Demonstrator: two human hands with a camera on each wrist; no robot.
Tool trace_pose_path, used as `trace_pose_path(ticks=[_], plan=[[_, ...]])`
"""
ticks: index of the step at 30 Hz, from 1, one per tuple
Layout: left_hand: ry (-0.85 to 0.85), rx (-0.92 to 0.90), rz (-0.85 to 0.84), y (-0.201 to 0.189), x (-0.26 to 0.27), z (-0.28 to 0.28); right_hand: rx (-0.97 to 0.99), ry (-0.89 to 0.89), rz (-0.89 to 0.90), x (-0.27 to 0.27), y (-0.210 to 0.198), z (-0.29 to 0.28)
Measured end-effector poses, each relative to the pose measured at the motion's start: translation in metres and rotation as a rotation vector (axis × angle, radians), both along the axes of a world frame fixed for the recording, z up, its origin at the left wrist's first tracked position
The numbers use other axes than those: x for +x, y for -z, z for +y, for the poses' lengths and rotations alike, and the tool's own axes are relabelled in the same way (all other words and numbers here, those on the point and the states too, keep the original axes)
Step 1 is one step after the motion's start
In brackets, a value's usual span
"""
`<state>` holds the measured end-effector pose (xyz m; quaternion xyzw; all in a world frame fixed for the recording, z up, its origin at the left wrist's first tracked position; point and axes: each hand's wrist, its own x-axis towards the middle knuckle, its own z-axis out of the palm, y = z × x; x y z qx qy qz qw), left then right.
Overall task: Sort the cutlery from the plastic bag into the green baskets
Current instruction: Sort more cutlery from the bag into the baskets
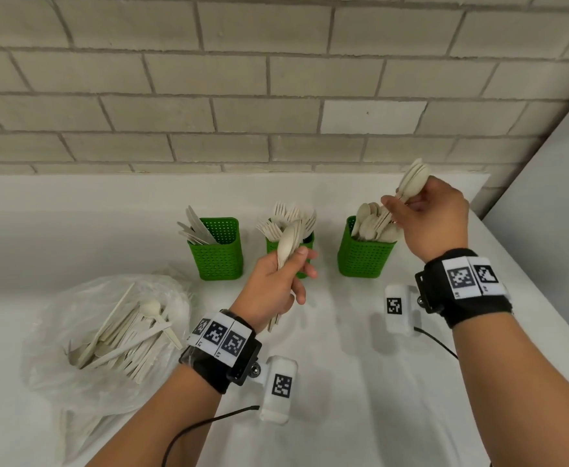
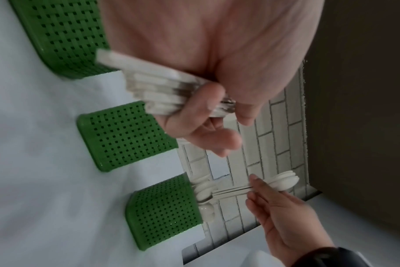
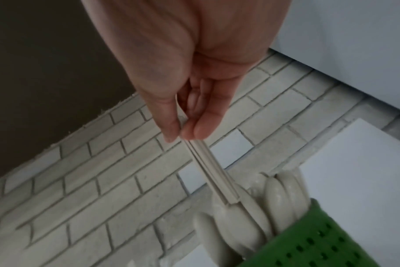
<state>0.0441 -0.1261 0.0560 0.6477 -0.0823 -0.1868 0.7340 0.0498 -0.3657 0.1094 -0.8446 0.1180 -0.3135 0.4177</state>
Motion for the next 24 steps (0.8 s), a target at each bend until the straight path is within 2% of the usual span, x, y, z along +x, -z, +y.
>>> trace_pose_path(ticks=[3,8,13,20,24], plan=[[0.005,-0.005,0.005,-0.006,-0.001,-0.006,-0.080,0.024,0.072,0.008,0.008,-0.002],[0.017,-0.013,-0.009,-0.013,-0.001,-0.013,-0.018,-0.034,0.218,0.013,0.029,-0.001],[0.007,-0.021,-0.012,-0.014,0.000,-0.017,-0.082,-0.081,0.126,0.016,0.033,-0.005],[-0.008,-0.029,-0.011,-0.013,-0.001,-0.024,-0.180,-0.128,0.183,0.021,0.044,-0.011],[-0.012,-0.033,-0.010,-0.013,-0.003,-0.026,-0.386,-0.089,0.179,0.020,0.052,-0.010]])
